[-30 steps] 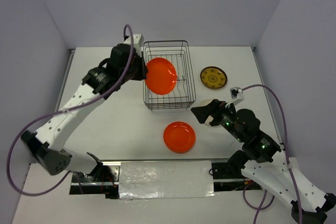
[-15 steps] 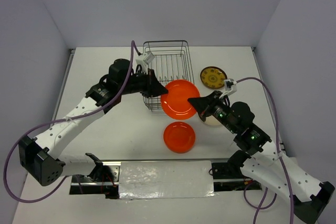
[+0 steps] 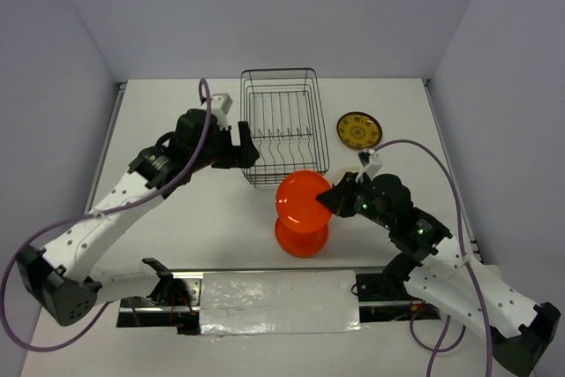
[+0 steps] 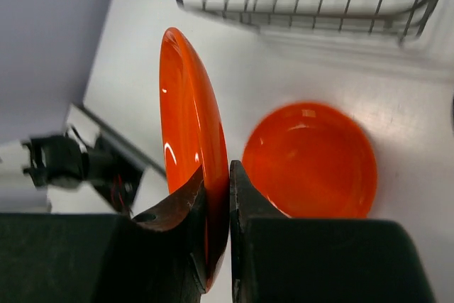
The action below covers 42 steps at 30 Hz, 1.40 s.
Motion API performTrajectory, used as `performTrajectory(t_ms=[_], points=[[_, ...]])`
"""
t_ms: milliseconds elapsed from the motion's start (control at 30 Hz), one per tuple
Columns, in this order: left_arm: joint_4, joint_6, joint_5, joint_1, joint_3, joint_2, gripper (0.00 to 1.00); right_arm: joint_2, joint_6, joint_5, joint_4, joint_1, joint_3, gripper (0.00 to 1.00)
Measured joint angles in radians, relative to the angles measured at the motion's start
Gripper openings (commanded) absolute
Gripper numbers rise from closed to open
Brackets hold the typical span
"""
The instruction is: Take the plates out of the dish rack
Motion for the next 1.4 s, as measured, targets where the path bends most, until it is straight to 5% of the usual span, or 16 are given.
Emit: performTrajectory(t_ms=[233, 567, 667, 733, 767, 1200, 1400], points=[[-0.103, 0.037, -0.122, 0.000, -0.122, -0.255, 0.99, -0.016, -0.029, -0.165, -0.027, 0.000, -0.193, 0.10], [-0.143, 0.121, -0.112, 0.000, -0.262, -0.341, 1.00, 0.198, -0.068, -0.212, 0.104, -0.055, -0.245, 0.18], [-0.143, 0.130, -0.101, 0.000, -0.295, -0.347, 0.99, 0.251, -0.072, -0.237, 0.159, -0.098, -0.246, 0.61], [-0.143, 0.131, -0.089, 0.000, -0.301, -0.344, 1.00, 0.283, -0.084, -0.238, 0.174, -0.114, -0.246, 0.76], [-0.143, 0.130, -0.089, 0.000, -0.301, -0.345, 0.99, 0.293, -0.089, -0.234, 0.172, -0.117, -0.246, 1.00], [-0.154, 0.094, -0.232, 0.000, -0.309, -0.437, 1.00, 0.407, -0.165, -0.161, 0.050, -0.113, -0.173, 1.00], [-0.174, 0.068, -0.299, 0.000, -0.309, -0.437, 0.99, 0.281, -0.160, -0.156, -0.005, -0.111, -0.166, 1.00]])
